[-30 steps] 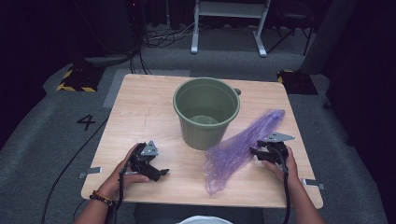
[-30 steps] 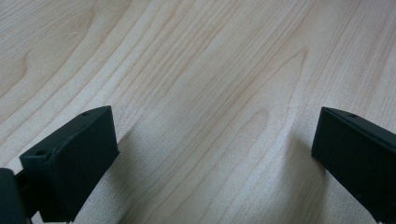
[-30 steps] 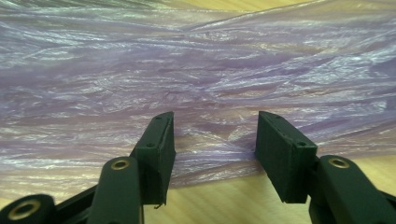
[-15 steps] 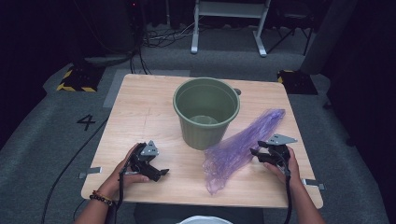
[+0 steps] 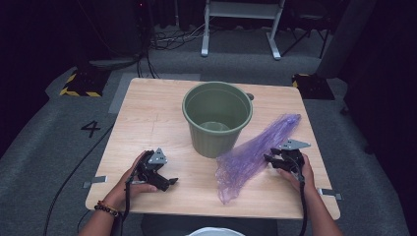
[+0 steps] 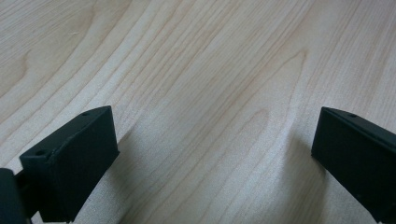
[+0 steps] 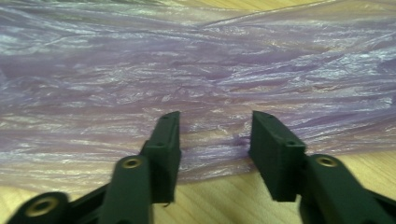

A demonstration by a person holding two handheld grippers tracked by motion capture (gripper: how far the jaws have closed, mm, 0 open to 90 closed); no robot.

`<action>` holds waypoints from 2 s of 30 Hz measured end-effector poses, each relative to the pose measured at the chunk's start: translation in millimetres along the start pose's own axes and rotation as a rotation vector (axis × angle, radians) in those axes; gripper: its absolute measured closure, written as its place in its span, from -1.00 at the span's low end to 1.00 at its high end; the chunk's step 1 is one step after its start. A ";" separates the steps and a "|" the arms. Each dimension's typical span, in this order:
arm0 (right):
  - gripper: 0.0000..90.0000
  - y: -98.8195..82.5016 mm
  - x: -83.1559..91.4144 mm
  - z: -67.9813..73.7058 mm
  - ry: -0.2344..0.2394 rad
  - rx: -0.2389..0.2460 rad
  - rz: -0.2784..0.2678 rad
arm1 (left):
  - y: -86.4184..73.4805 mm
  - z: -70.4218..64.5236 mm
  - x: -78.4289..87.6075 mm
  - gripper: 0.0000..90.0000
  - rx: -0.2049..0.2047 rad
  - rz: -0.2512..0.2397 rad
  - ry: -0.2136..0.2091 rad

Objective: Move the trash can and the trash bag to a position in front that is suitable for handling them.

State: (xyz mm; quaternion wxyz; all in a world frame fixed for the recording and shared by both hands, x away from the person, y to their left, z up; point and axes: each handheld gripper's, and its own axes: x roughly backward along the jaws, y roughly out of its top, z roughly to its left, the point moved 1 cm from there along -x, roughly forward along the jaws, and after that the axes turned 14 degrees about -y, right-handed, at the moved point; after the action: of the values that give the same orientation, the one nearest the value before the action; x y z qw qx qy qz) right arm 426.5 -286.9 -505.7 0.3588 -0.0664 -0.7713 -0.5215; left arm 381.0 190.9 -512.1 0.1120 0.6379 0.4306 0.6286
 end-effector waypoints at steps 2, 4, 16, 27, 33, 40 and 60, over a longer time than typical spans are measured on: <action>0.04 -0.9 3.1 -0.5 0.023 -0.003 -0.023 | 0.1 0.0 0.1 -1.00 -0.001 0.001 0.001; -0.07 -1.3 8.0 -0.8 0.049 -0.015 -0.053 | 0.0 0.0 0.0 -1.00 0.000 0.000 0.000; 0.15 5.3 -0.6 25.9 0.122 0.046 -0.016 | 0.0 0.2 0.0 -0.99 0.000 -0.002 -0.001; 0.17 12.2 3.5 64.0 0.185 0.096 -0.026 | 0.1 0.7 0.0 -0.99 -0.003 -0.002 -0.003; 0.14 18.3 5.9 92.6 0.253 0.164 -0.038 | -0.6 1.5 0.9 -0.98 -0.005 -0.002 -0.006; -0.23 33.9 29.9 95.8 0.270 0.176 -0.151 | -1.8 3.6 2.7 -0.98 -0.003 -0.001 -0.003; -0.65 48.9 -36.8 -10.6 -0.037 -0.085 0.031 | -2.4 3.4 3.2 -0.98 0.001 -0.005 -0.001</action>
State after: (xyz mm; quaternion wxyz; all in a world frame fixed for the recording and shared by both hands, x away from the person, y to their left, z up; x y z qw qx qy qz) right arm 481.9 -264.1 -489.5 0.3495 -0.1033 -0.7536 -0.5470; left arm 382.6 195.9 -512.2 0.1132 0.6374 0.4325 0.6276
